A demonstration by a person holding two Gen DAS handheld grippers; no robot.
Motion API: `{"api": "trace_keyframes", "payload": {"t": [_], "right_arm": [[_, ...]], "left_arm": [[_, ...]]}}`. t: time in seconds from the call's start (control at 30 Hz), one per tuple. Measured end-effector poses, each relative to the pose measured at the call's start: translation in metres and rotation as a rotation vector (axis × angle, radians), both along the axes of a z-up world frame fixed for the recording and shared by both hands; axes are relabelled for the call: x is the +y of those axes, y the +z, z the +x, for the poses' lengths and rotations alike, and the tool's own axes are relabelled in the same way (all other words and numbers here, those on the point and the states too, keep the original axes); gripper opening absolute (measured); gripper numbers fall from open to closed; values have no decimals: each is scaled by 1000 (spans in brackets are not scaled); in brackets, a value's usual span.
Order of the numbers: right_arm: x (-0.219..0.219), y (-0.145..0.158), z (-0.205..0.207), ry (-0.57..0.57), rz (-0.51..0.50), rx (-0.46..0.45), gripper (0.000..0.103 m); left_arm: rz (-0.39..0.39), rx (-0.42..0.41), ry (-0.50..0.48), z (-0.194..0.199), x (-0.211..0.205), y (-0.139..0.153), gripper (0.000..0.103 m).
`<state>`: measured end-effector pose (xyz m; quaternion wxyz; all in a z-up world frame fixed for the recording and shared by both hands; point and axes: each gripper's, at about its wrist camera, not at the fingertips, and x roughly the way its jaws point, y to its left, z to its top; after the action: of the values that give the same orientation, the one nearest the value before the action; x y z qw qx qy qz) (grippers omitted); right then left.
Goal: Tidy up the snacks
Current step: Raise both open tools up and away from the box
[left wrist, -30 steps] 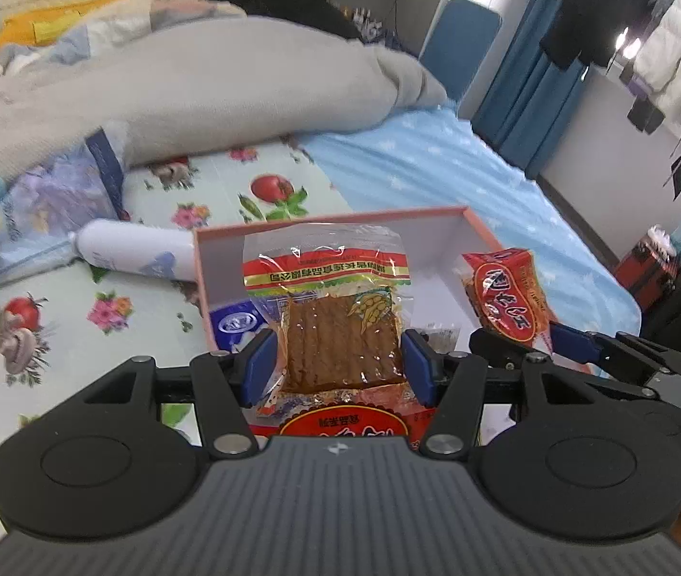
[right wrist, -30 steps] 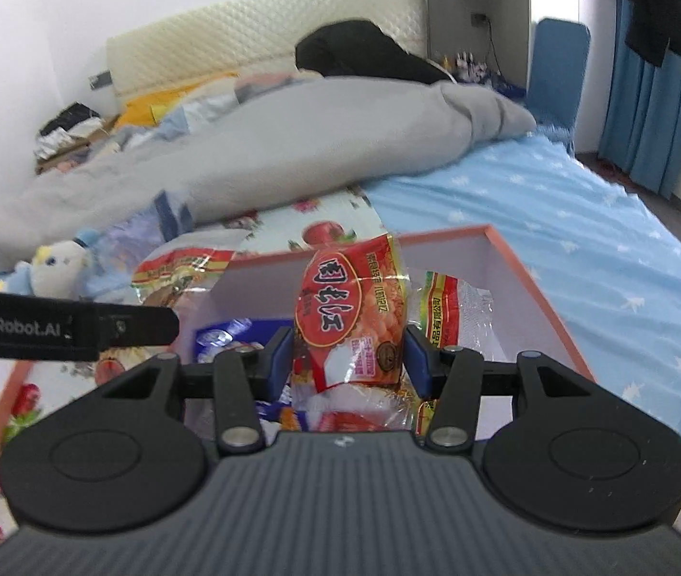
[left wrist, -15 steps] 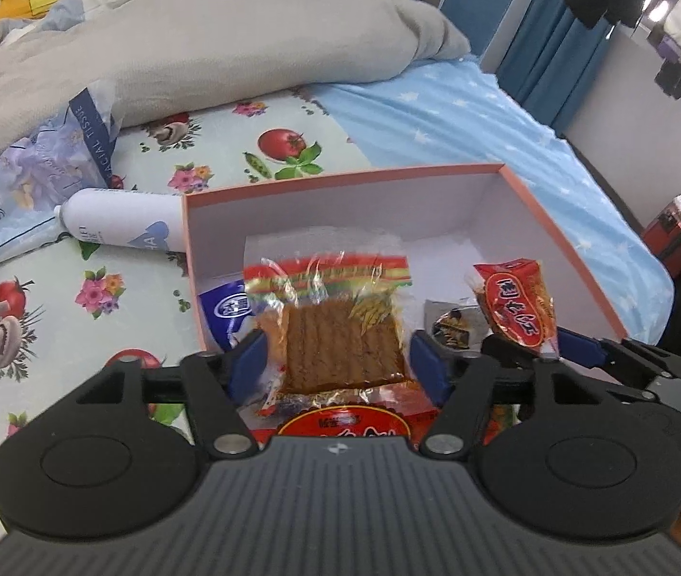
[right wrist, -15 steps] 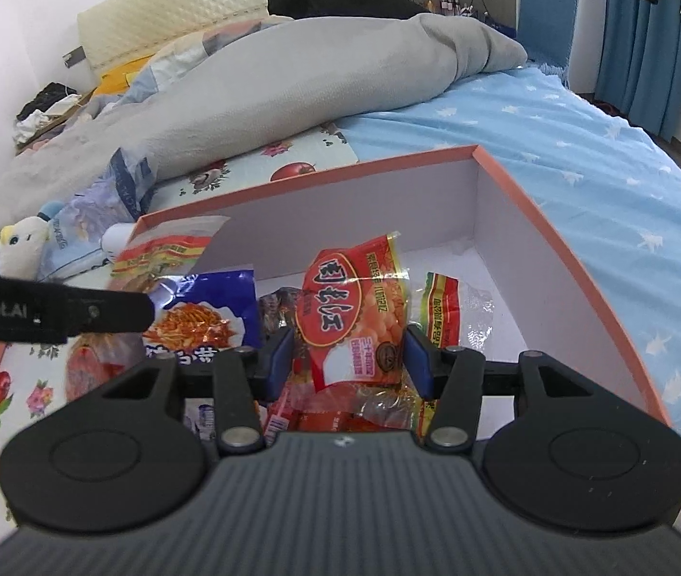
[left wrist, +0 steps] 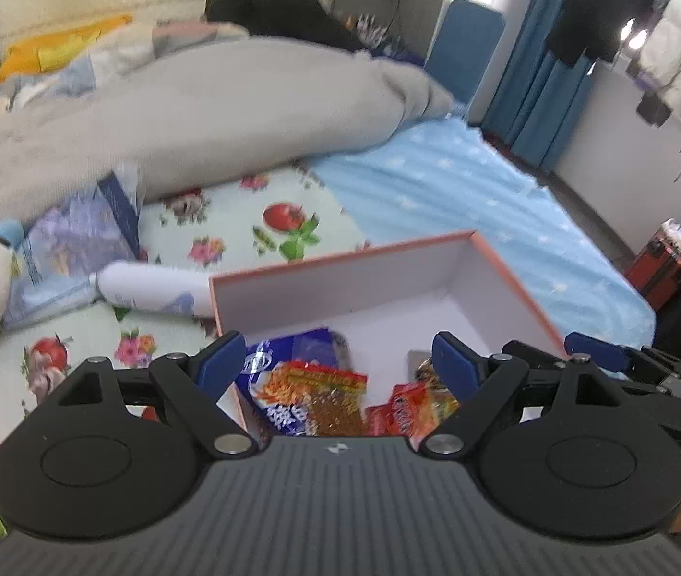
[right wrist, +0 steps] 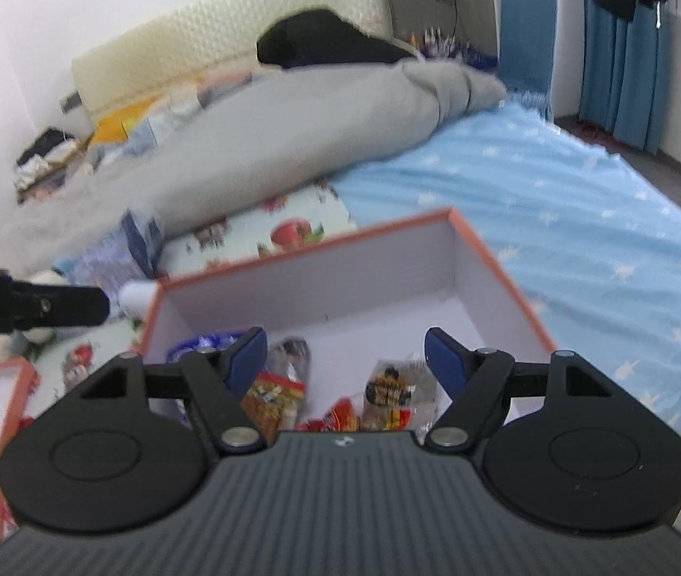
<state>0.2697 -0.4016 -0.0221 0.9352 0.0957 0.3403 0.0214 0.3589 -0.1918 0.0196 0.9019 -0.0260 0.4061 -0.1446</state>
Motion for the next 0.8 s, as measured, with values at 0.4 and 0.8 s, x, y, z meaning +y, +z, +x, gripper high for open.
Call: {"api": "trace_keyframes", "payload": {"t": [0.4,0.8], "right_arm": [[8,89,-69,-50,7,-142,74],[22,120,-140,-61,6,-226,74]], "left_arm": [[-104,-164,-47,-81,20,94,88],[-121,-285,-67,-169,43,138,88]]}}
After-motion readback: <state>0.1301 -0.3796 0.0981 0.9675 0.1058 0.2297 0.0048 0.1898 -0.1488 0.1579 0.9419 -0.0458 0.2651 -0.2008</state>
